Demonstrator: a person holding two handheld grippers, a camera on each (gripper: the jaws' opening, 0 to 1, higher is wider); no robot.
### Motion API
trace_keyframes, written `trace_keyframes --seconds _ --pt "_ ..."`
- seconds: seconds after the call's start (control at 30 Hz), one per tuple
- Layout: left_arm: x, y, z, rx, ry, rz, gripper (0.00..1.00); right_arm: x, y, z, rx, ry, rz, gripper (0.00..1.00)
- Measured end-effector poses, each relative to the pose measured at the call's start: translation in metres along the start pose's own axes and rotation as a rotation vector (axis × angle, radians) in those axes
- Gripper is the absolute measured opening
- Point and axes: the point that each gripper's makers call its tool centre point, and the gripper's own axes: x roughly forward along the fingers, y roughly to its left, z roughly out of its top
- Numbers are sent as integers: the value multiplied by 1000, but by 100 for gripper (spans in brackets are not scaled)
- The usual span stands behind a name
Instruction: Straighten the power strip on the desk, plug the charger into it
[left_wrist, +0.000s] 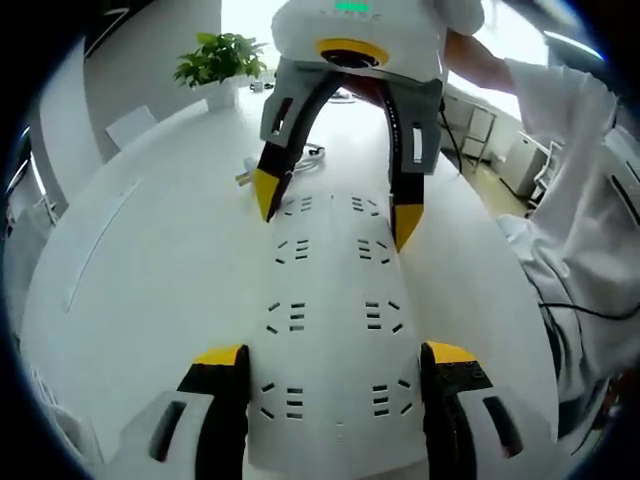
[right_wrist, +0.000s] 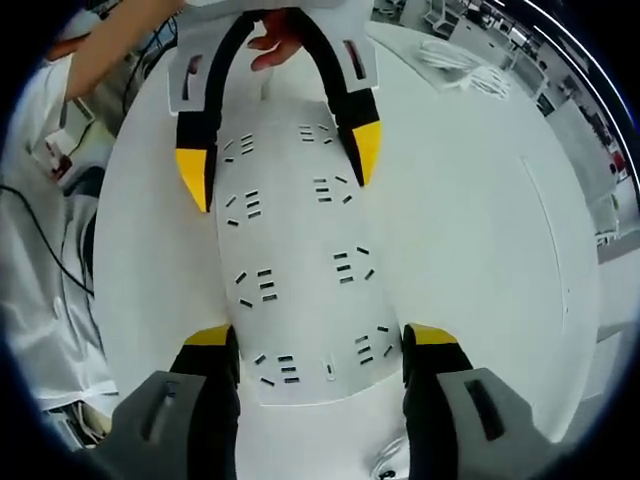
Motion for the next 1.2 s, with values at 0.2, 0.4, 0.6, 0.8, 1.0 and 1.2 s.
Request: trace_keyframes --seconds 0.2,0.4,0.6,0.8,1.0,1.2 --pt "0 0 0 2 2 -1 71 -1 0 0 -4 -28 -3 65" --pt "-1 0 0 2 -8 -3 71 2 6 5 10 -125 9 76" --pt "-1 8 2 -1 -28 -4 71 -1 5 0 60 -254 -15 82" --pt "-2 13 2 -5 -50 -2 71 -36 -5 9 214 -568 -60 82" --pt "-3 13 2 -3 -47 -3 71 -109 -10 14 374 -1011 -109 84" --pt "-4 12 2 -1 -41 2 71 -179 -25 -20 498 -1382 -325 85"
